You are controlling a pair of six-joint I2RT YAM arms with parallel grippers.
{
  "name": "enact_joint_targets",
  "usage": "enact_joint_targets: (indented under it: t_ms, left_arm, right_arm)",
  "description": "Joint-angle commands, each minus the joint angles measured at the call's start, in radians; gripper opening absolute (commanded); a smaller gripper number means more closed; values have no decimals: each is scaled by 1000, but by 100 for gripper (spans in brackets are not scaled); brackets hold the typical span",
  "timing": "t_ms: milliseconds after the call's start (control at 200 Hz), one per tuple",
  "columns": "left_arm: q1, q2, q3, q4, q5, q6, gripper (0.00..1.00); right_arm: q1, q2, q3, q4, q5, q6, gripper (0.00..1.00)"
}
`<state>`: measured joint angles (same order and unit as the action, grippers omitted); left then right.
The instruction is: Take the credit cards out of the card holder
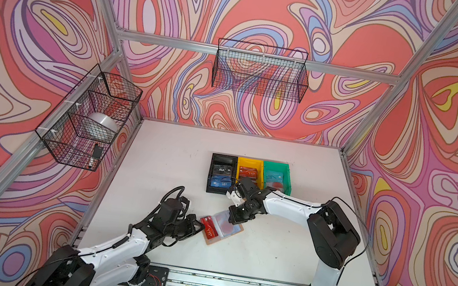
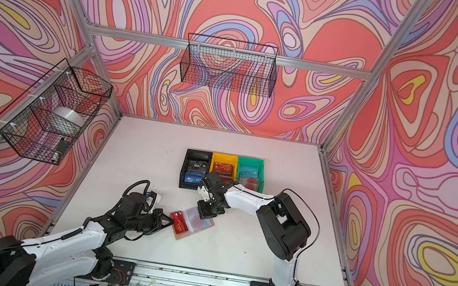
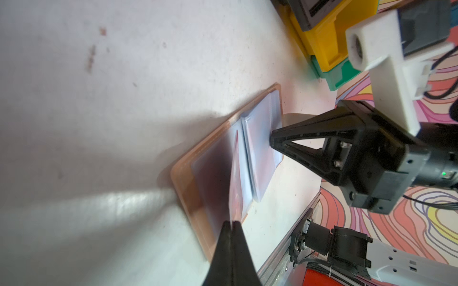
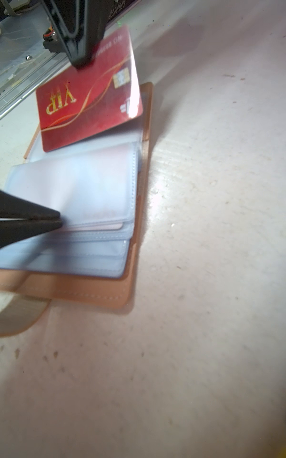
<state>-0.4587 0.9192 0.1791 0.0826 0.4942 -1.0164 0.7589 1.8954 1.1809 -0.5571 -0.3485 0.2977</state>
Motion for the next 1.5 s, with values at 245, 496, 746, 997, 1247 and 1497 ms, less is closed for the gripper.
enact_joint_targets:
  t_ms: [245, 496, 746, 997, 1247, 1497]
  left_arm:
    - [35, 39, -20, -106, -24, 25, 1]
    - [34, 75, -9, -93, -19, 36, 0]
    - [35, 55, -20, -107, -34, 35, 0]
    - [35, 88, -35, -72, -35, 32, 0]
    - [35, 102, -44, -39, -25, 21, 1]
    - [34, 92, -43, -55, -33, 28, 1]
  right_arm:
    - [3, 17, -11, -91, 181, -9, 7]
    - [-10, -1, -6, -103, 195, -19, 6]
    - [-9, 9, -8, -95, 202, -21, 7]
    - [-10, -42, 6, -115, 242, -38, 6]
    - [-10, -21, 4, -96, 199, -38, 7]
    - [-3, -30, -7, -63, 152, -20, 6]
